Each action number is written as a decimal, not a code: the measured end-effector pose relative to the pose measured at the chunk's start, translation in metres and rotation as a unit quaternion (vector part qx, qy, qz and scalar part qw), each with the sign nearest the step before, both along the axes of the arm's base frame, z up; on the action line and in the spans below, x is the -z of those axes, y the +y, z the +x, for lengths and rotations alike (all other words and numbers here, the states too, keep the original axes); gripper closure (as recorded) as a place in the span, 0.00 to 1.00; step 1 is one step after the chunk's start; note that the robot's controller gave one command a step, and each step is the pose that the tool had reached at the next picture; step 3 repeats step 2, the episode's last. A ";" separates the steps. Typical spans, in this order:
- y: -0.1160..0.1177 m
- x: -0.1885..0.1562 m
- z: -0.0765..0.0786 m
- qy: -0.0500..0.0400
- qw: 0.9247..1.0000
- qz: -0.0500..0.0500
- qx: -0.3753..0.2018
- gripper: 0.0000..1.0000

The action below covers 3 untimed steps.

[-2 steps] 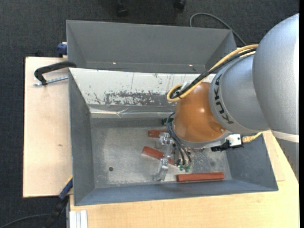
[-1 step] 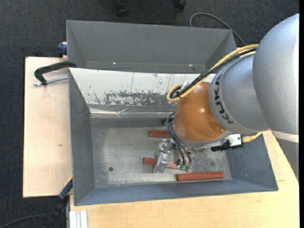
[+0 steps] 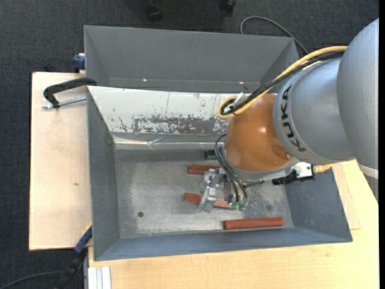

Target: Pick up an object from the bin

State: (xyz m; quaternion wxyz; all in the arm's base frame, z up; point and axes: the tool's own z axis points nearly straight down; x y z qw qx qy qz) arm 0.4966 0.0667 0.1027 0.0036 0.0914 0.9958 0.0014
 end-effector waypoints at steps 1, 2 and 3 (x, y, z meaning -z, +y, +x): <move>0.001 -0.012 0.001 0.001 1.000 0.000 0.000 1.00; 0.002 -0.096 0.004 -0.003 1.000 0.000 -0.001 1.00; 0.002 -0.096 0.004 -0.003 1.000 0.000 -0.001 1.00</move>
Offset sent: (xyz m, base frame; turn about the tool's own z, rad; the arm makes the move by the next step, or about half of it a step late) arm -0.0001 0.0001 0.0107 0.0000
